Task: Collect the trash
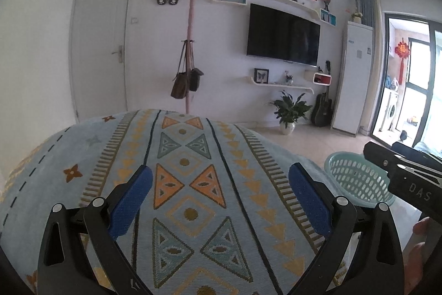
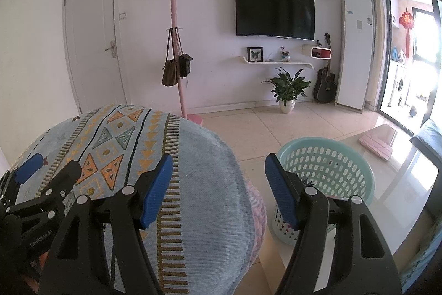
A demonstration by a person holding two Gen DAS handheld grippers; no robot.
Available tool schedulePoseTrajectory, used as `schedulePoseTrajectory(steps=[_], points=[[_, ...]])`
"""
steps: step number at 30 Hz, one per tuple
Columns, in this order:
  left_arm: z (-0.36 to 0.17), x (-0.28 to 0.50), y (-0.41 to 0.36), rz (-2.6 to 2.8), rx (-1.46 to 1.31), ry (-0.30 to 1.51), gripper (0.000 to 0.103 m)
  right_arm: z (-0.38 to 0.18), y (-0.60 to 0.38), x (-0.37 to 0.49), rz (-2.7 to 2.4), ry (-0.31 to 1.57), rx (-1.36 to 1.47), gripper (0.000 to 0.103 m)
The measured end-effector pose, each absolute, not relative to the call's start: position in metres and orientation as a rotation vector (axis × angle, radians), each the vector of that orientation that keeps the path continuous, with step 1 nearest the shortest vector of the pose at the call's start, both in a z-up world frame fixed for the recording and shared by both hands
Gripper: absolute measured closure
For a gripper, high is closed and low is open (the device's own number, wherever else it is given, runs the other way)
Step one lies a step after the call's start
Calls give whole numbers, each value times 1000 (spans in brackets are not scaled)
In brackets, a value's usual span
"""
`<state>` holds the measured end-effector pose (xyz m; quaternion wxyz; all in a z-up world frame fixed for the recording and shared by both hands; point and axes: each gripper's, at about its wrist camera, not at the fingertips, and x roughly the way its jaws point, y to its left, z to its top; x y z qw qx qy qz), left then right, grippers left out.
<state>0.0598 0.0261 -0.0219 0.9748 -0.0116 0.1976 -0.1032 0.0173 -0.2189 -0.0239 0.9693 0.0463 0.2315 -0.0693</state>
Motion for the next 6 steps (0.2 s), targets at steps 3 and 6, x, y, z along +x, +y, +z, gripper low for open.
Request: schedulePoseTrajectory(steps=[3, 6], points=[[-22, 60, 28, -218, -25, 402, 7, -24, -219, 18, -143, 469, 96, 38], [-22, 62, 30, -218, -25, 405, 7, -24, -219, 18, -148, 471, 95, 38]])
